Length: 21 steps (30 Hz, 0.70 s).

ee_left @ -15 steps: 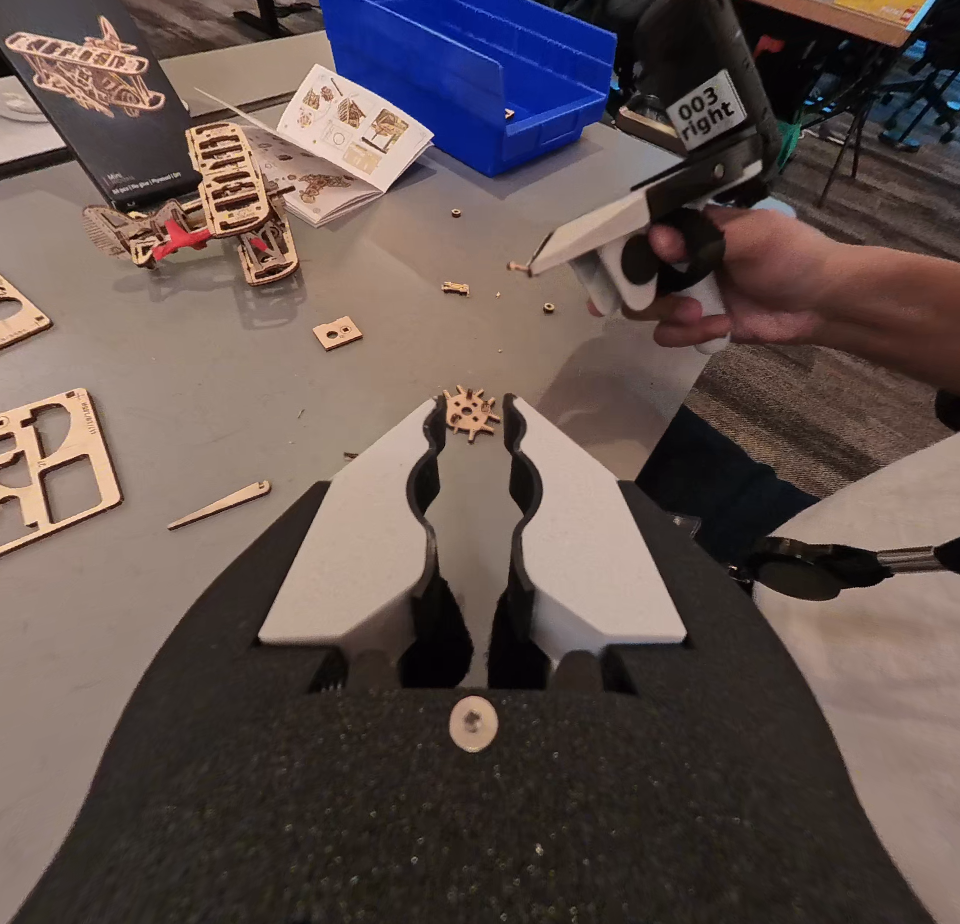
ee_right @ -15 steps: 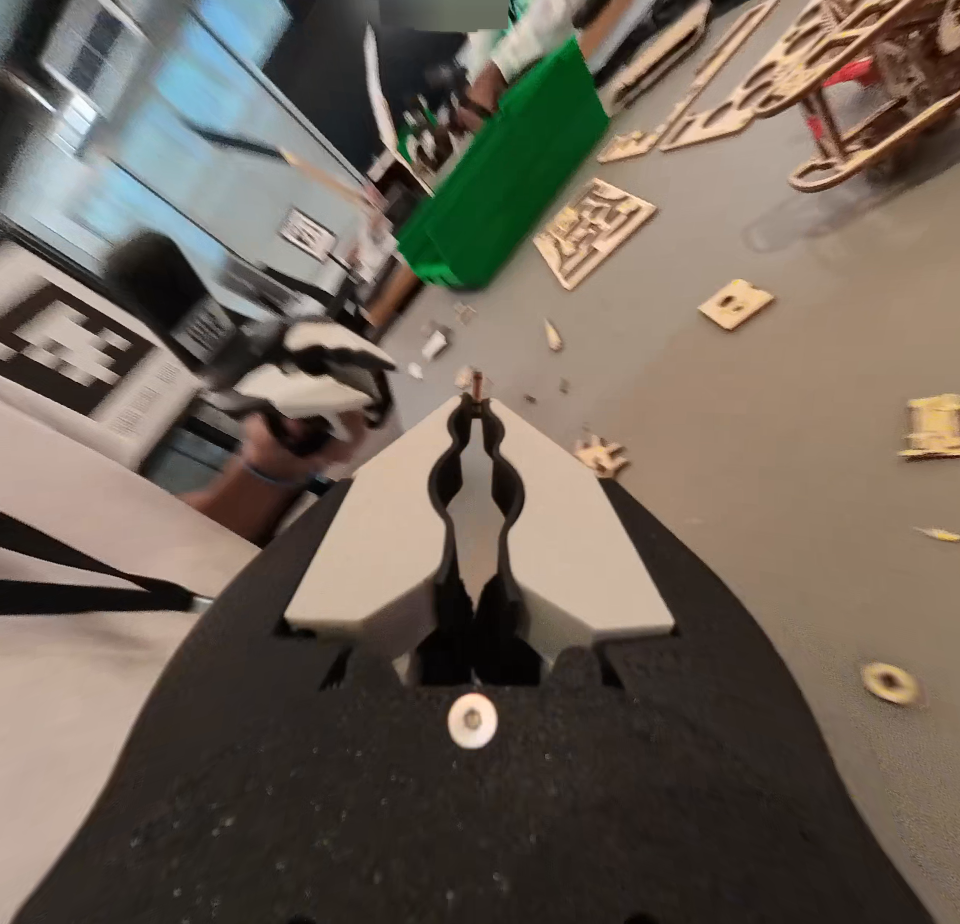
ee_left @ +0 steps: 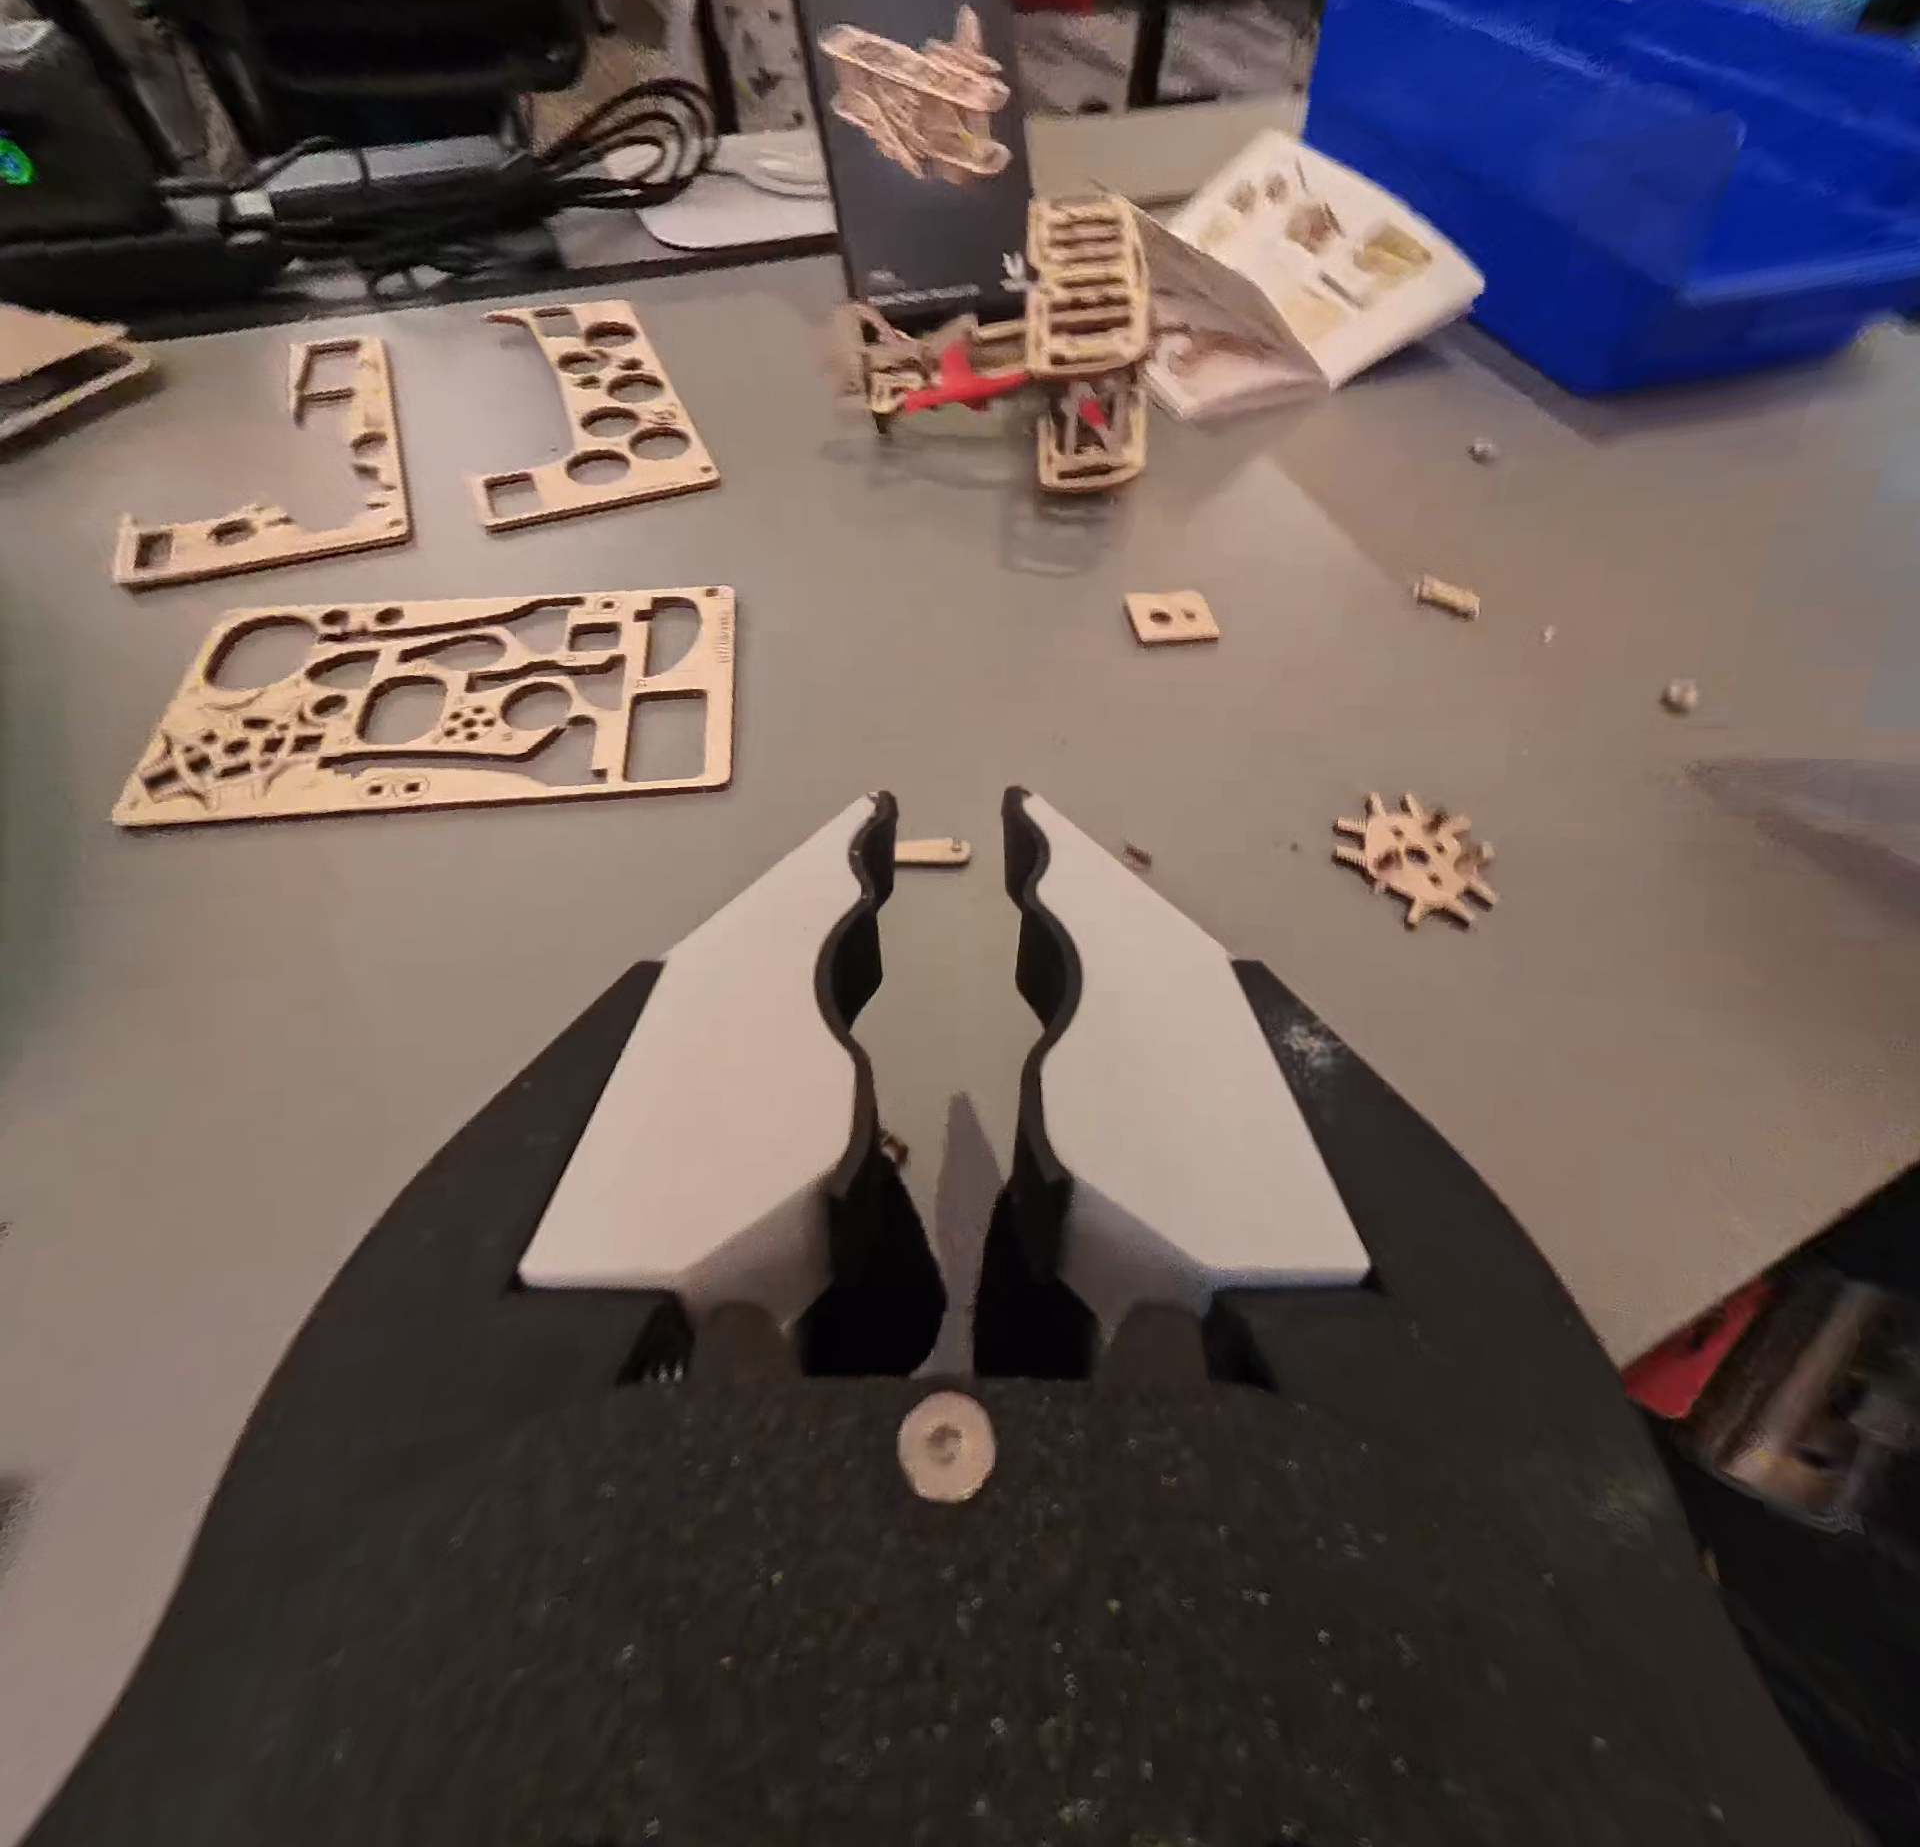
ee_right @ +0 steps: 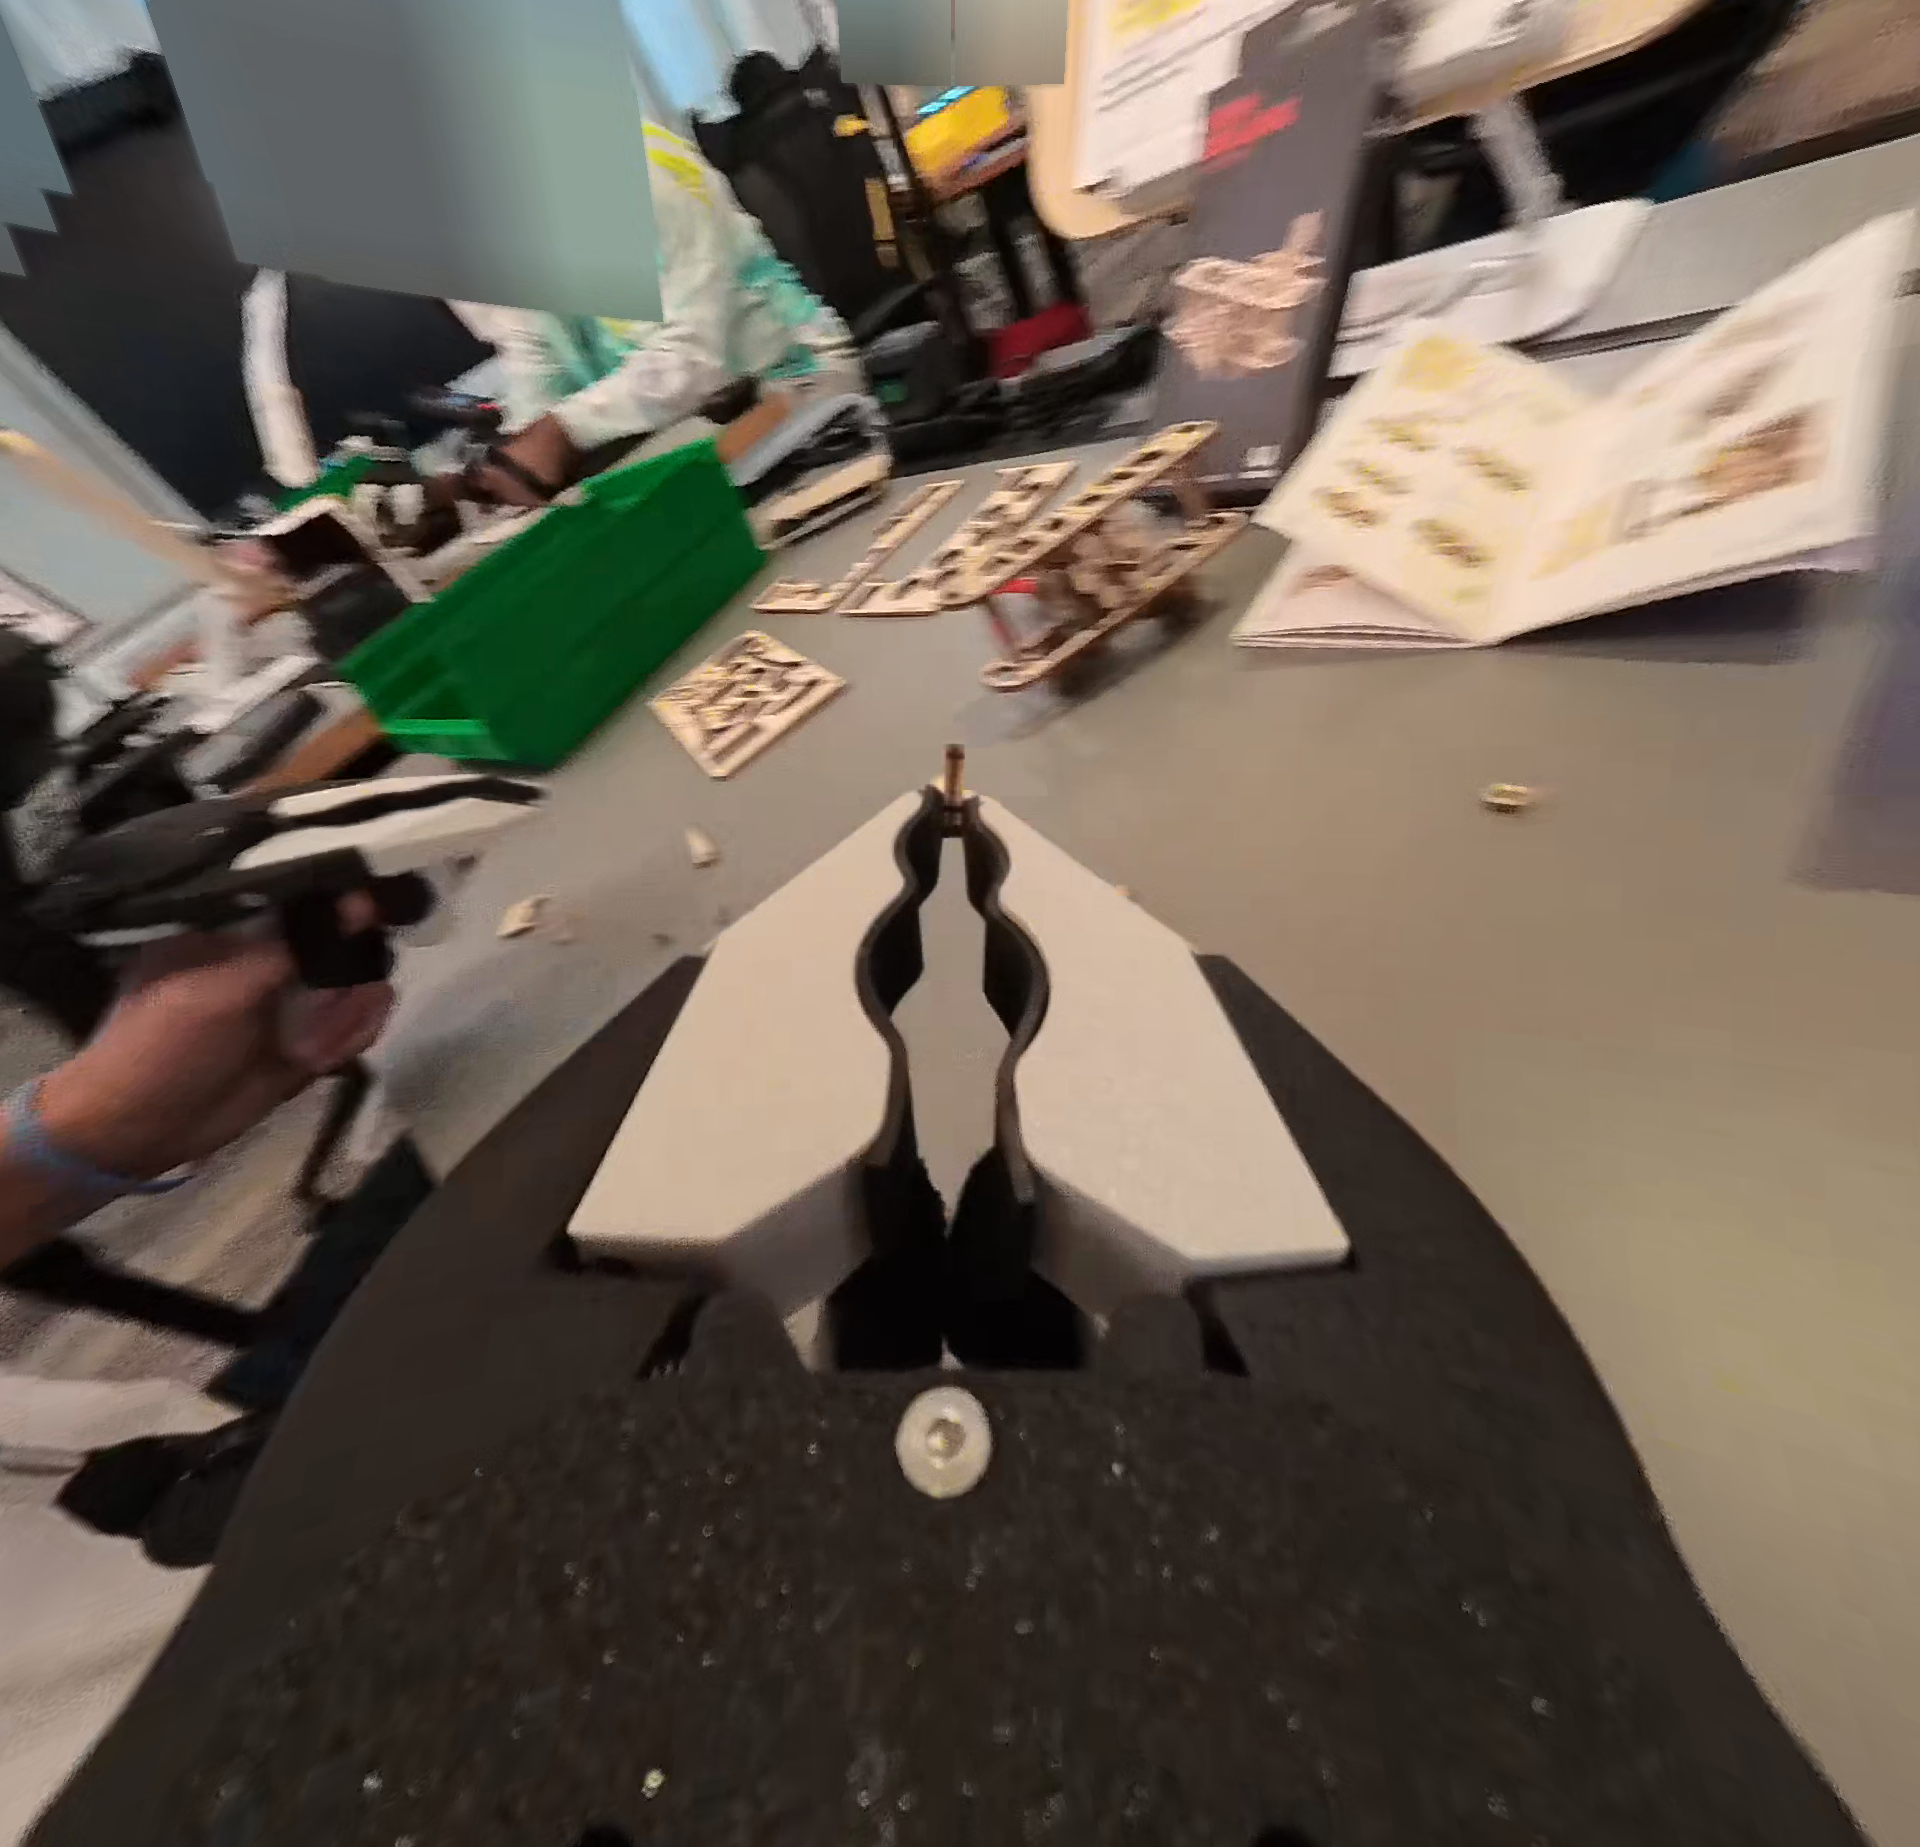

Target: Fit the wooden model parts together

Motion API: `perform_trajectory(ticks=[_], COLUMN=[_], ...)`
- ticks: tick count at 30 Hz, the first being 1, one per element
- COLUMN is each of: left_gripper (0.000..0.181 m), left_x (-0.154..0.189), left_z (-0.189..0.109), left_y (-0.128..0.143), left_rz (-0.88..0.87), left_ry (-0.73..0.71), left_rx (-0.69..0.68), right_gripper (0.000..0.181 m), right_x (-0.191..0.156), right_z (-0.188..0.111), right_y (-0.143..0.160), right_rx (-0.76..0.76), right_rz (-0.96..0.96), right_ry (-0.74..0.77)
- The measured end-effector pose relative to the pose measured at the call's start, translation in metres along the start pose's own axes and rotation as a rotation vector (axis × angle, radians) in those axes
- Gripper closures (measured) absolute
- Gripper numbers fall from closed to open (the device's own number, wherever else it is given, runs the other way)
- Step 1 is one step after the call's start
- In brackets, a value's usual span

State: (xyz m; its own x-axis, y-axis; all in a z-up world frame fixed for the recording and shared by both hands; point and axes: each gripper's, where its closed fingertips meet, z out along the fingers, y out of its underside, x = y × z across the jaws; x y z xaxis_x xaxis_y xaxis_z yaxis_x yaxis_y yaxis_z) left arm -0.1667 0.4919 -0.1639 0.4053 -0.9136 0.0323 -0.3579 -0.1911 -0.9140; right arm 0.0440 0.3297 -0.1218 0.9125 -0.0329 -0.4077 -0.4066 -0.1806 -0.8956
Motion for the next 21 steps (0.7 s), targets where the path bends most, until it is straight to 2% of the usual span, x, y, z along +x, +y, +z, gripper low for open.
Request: perform_trajectory(ticks=[4, 7, 12, 16, 21], left_gripper=[0.156, 0.156, 0.158, 0.159, 0.162], left_x=[0.004, 0.013, 0.033, 0.039, 0.046], left_z=[0.005, 0.023, 0.061, 0.089, 0.114], left_y=[-0.013, -0.023, -0.048, -0.059, -0.07], left_rz=[-0.264, -0.328, -0.194, -0.028, -0.031], left_ry=[0.09, 0.114, 0.179, 0.206, 0.232], left_rx=[0.074, 0.022, -0.055, -0.128, -0.142], right_gripper=[0.179, 0.179, 0.179, 0.179, 0.179], right_x=[0.047, 0.069, 0.058, 0.054, 0.055], right_z=[-0.015, -0.018, -0.004, 0.003, 0.012], right_y=[0.002, 0.006, 0.03, 0.038, 0.049], right_rx=[-0.035, -0.077, -0.2, -0.196, -0.263], right_rz=[-0.077, -0.132, -0.122, -0.104, 0.068], right_ry=[0.159, 0.205, 0.023, -0.05, -0.109])
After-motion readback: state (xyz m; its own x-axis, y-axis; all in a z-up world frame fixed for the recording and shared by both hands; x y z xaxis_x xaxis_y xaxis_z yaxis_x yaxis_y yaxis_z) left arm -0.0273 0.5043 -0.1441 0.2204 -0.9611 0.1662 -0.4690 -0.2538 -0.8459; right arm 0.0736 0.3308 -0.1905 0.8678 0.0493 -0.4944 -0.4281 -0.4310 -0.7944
